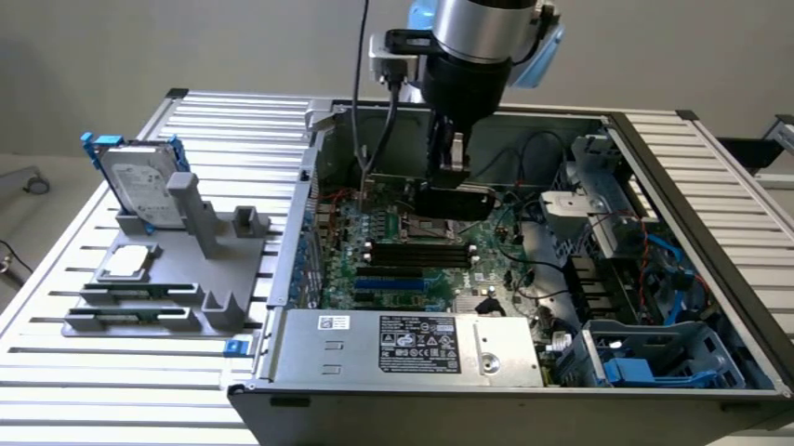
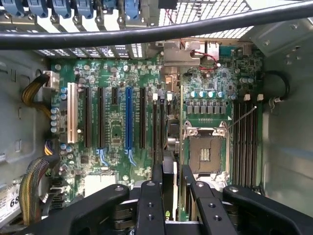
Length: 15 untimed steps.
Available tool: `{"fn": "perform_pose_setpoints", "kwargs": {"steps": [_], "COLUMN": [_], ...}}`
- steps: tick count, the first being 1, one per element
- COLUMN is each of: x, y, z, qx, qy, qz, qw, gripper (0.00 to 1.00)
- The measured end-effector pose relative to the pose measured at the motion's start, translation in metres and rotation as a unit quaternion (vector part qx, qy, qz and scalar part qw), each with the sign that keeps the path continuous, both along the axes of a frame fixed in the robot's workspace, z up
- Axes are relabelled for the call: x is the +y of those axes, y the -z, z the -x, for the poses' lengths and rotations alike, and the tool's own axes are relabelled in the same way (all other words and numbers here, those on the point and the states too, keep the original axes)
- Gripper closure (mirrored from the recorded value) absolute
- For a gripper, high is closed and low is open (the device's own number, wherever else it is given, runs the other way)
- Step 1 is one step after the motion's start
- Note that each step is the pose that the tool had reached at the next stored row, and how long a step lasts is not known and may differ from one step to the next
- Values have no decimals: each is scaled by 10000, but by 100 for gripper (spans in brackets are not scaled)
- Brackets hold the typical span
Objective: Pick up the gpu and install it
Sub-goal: 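Insert the gpu into the slot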
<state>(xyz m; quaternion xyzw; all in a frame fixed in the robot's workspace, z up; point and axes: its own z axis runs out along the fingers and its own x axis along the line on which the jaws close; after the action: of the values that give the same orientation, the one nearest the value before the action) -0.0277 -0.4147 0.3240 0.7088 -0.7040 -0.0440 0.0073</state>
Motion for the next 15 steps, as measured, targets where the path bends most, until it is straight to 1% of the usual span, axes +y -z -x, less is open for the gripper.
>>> {"fn": "perform_pose_setpoints", "kwargs": {"steps": [2, 3, 4, 6, 7, 8, 9, 13, 15], "x": [-30, -49, -64, -91, -106, -125, -152, -274, -310], "y": [4, 5, 5, 5, 5, 5, 5, 6, 6], "z": [6, 16, 25, 33, 35, 39, 45, 68, 79], "qx": [-42, -57, -63, -67, -67, -71, -74, -76, -76], "qy": [-17, -21, -28, -40, -44, -46, -47, -58, -60], "qz": [-23, -28, -28, -37, -54, -81, -92, -97, -97], "qw": [10000, 10000, 10000, 10000, 10000, 9999, 9999, 9999, 9999], "gripper": [73, 73, 73, 73, 73, 73, 73, 73, 73]}}
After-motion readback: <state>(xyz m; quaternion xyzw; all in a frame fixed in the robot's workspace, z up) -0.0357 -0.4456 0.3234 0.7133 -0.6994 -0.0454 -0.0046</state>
